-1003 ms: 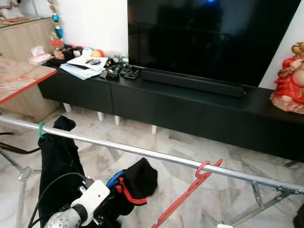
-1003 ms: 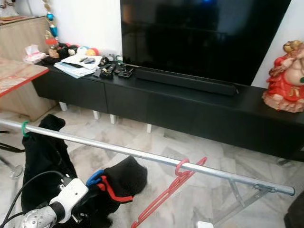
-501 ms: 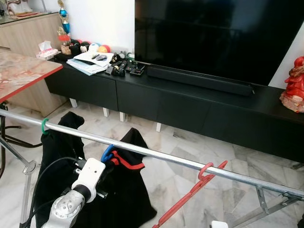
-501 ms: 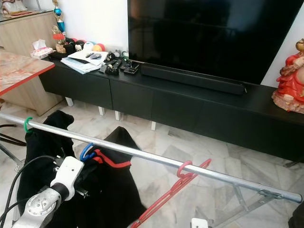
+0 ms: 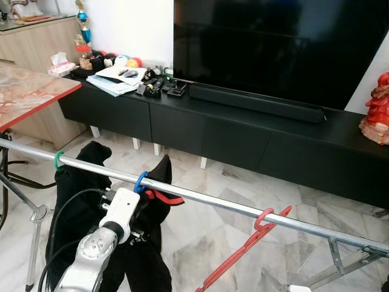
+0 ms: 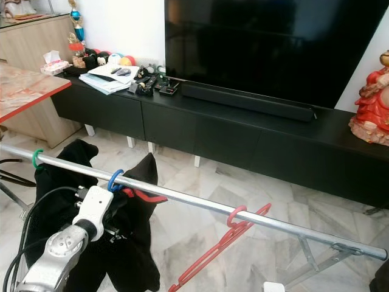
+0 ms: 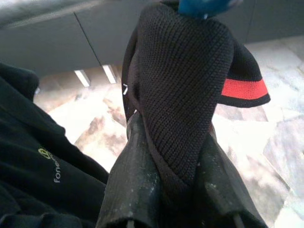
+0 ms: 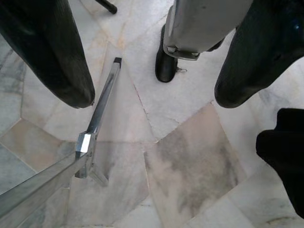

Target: Hang hanger

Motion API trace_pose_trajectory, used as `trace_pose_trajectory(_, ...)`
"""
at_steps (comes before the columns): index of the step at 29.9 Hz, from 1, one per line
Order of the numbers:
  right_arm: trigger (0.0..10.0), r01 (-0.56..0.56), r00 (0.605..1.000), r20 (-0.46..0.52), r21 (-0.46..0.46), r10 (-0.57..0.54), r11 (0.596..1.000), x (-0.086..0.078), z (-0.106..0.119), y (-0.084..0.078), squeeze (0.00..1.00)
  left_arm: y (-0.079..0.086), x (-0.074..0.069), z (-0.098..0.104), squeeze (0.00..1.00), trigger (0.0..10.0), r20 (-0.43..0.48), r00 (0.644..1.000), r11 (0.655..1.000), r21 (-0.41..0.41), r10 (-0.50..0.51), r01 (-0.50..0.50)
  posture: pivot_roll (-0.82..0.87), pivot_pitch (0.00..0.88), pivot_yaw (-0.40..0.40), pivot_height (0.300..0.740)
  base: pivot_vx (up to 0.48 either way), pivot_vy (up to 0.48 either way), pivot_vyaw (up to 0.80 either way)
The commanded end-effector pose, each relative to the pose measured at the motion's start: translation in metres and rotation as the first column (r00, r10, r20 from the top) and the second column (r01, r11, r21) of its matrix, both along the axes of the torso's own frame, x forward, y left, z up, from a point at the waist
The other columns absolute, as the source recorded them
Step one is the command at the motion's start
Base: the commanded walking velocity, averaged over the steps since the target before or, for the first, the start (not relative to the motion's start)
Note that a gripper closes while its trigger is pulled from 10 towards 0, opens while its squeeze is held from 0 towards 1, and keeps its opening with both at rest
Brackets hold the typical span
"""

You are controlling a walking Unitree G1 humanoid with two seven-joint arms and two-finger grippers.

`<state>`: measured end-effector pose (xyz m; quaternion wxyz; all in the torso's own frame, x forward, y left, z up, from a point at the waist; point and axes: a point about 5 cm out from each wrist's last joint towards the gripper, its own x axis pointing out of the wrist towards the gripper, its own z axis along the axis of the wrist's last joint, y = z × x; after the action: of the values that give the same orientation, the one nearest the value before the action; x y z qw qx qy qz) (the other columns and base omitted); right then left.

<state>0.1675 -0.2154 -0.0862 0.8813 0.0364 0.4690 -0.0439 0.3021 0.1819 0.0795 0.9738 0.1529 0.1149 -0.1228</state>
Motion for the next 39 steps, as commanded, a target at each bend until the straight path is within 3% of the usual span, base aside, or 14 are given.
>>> trace_pose_trajectory(1,10.0,0.005,1.000,-0.003,0.011,-0.005,1.000,0.001,-0.002,0.009,0.00,-0.002,0.006,0.006,0.00,10.0,0.011,1.000,0.999,0.030,-0.013,0.013,0.11,0.000,-0.035,0.740,0.000,0.000,0.00)
trace_pose_trajectory(6,10.0,-0.014,1.000,0.004,0.033,0.014,0.999,0.010,-0.002,0.037,0.00,-0.002,0.010,0.002,0.00,10.0,-0.028,1.000,0.999,0.048,-0.005,0.007,0.11,0.000,-0.032,0.740,0.000,0.000,0.00)
trace_pose_trajectory(14,10.0,-0.024,1.000,0.003,0.043,0.024,0.999,0.011,-0.003,0.050,0.00,-0.002,0.006,-0.008,0.00,10.0,-0.099,0.995,0.998,0.057,0.019,-0.014,0.11,0.000,-0.030,0.740,0.000,0.000,0.00)
trace_pose_trajectory(20,10.0,0.004,1.000,-0.005,0.002,-0.004,1.000,0.002,0.000,0.003,0.00,-0.003,-0.002,-0.015,0.00,10.0,-0.134,0.991,1.000,0.007,0.023,-0.023,0.11,0.000,-0.030,0.740,0.000,0.000,0.00)
trace_pose_trajectory(21,10.0,0.009,1.000,-0.007,-0.003,-0.009,1.000,0.000,0.001,-0.005,0.00,-0.004,-0.003,-0.014,0.04,10.0,-0.127,0.992,1.000,-0.014,0.020,-0.022,0.11,0.000,-0.030,0.740,0.000,0.000,0.00)
trace_pose_trajectory(22,10.0,0.012,1.000,-0.008,-0.007,-0.012,1.000,-0.001,0.002,-0.010,0.00,-0.005,-0.003,-0.013,0.41,10.0,-0.122,0.992,0.999,-0.036,0.017,-0.022,0.11,0.000,-0.030,0.740,0.000,0.000,0.00)
trace_pose_trajectory(23,10.0,0.013,1.000,-0.008,-0.008,-0.013,1.000,-0.001,0.002,-0.013,0.00,-0.006,-0.004,-0.013,0.41,10.0,-0.118,0.993,0.999,-0.050,0.016,-0.022,0.11,0.000,-0.030,0.740,0.000,0.000,0.00)
trace_pose_trajectory(24,10.0,0.015,1.000,-0.008,-0.010,-0.015,1.000,-0.002,0.003,-0.016,0.00,-0.007,-0.004,-0.011,0.69,10.0,-0.110,0.994,0.997,-0.072,0.013,-0.021,0.11,0.000,-0.030,0.740,0.000,0.000,0.00)
trace_pose_trajectory(25,10.0,0.015,1.000,-0.008,-0.010,-0.015,1.000,-0.001,0.003,-0.016,0.00,-0.009,-0.004,-0.009,0.81,10.0,-0.096,0.995,0.995,-0.100,0.011,-0.021,0.11,0.000,-0.030,0.740,0.000,0.000,0.00)
trace_pose_trajectory(28,10.0,0.007,1.000,-0.008,-0.003,-0.007,1.000,0.000,0.002,-0.008,0.00,-0.010,-0.005,-0.007,0.80,10.0,-0.085,0.996,0.993,-0.115,0.012,-0.022,0.11,0.000,-0.030,0.740,0.000,0.000,0.00)
trace_pose_trajectory(30,10.0,-0.004,1.000,-0.007,0.010,0.004,1.000,0.002,-0.001,0.007,0.00,-0.011,-0.006,-0.006,0.82,10.0,-0.072,0.997,0.992,-0.125,0.019,-0.028,0.11,0.000,-0.030,0.740,0.000,0.000,0.00)
trace_pose_trajectory(31,10.0,-0.009,1.000,-0.008,0.014,0.009,1.000,0.002,-0.002,0.013,0.00,-0.011,-0.007,-0.005,0.97,10.0,-0.063,0.998,0.990,-0.135,0.024,-0.032,0.11,0.000,-0.030,0.740,0.000,0.000,0.00)
trace_pose_trajectory(32,10.0,-0.013,1.000,-0.009,0.019,0.014,1.000,0.002,-0.003,0.020,0.00,-0.011,-0.009,-0.003,0.98,10.0,-0.049,0.998,0.988,-0.147,0.033,-0.039,0.11,0.000,-0.029,0.740,0.000,0.000,0.00)
trace_pose_trajectory(39,10.0,-0.023,1.000,-0.015,0.018,0.023,1.000,0.000,-0.005,0.026,0.00,-0.004,-0.021,0.004,0.98,10.0,-0.015,0.996,0.980,-0.179,0.082,-0.084,0.11,0.000,-0.029,0.740,0.000,0.000,0.00)
